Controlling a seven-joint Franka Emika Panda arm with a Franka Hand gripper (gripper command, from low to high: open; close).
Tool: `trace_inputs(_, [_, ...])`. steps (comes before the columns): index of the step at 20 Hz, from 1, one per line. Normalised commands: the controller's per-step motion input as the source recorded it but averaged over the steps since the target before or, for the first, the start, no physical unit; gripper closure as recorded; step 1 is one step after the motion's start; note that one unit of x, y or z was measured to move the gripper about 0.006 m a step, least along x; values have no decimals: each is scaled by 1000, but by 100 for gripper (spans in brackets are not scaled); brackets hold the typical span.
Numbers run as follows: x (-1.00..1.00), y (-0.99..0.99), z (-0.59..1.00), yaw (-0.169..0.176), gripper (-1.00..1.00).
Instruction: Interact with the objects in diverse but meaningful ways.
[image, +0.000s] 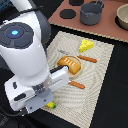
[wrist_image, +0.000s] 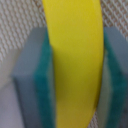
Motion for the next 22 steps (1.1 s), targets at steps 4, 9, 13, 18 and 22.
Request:
trace_inputs(4, [112, 7, 930, 0, 100])
trace_inputs(9, [23, 145, 1000, 34, 100])
trace_inputs(13, [-113, 499, 787, 62, 100])
trace_inputs(18, [-233, 723, 627, 82, 100])
trace_inputs(22, [-322, 714, 185, 115, 100])
